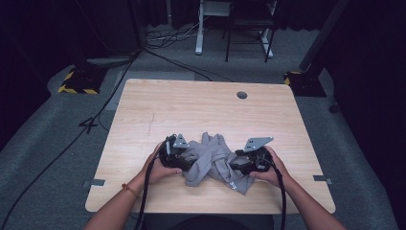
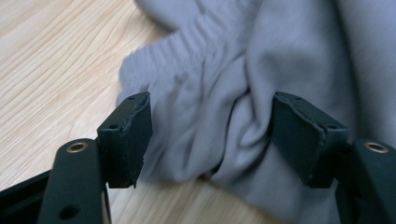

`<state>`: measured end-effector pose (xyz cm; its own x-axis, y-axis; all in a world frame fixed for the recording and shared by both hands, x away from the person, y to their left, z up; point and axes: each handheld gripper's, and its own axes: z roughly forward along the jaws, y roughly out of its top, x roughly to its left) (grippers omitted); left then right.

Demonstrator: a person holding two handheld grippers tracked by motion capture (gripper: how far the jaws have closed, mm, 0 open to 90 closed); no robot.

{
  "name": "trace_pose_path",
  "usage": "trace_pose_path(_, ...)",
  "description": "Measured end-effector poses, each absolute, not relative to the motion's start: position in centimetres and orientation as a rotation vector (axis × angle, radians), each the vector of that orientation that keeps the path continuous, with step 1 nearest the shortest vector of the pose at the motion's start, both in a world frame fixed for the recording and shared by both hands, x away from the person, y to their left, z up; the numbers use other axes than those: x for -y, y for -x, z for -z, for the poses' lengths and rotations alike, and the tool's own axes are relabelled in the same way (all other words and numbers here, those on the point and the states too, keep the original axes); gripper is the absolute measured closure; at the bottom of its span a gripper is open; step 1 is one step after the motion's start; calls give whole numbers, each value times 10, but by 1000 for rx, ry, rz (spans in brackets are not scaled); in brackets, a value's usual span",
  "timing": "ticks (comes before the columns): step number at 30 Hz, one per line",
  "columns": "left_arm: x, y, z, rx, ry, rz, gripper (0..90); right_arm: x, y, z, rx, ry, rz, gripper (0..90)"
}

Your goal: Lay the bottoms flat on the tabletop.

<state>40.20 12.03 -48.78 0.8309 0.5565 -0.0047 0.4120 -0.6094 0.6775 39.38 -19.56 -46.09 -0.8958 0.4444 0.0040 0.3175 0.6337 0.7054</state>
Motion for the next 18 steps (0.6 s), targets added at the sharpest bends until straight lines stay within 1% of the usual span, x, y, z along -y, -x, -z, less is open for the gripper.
trace_pose_path(2,-123,-402,491,-706,-2311,-255,299,193,-392,464,-2689,-626,-1093,478)
trace_pose_path(5,-125,-404,492,-724,-2304,-217,299,189,-389,467,-2695,-609,-1073,597)
trace_pose_path(7,-126,-405,494,-734,-2295,-197,298,187,-387,467,-2665,-571,-1058,757)
trace_pose_path(9,-127,-406,495,-749,-2288,-188,283,186,-379,459,-2614,-498,-1064,825)
trace_pose_path(11,-127,-406,495,-755,-2287,-193,281,185,-376,455,-2601,-472,-1074,831)
trace_pose_path(12,-127,-406,495,-759,-2286,-200,277,185,-368,445,-2576,-425,-1111,834)
trace_pose_path(13,-127,-406,495,-766,-2283,-202,277,185,-368,445,-2576,-425,-1111,834)
trace_pose_path(14,-127,-406,495,-768,-2283,-204,277,184,-360,436,-2568,-371,-1168,834)
trace_pose_path(15,-126,-406,495,-770,-2285,-211,277,184,-360,436,-2568,-371,-1168,834)
trace_pose_path(18,-125,-405,495,-782,-2282,-215,276,178,-343,428,-2607,-263,-1237,834)
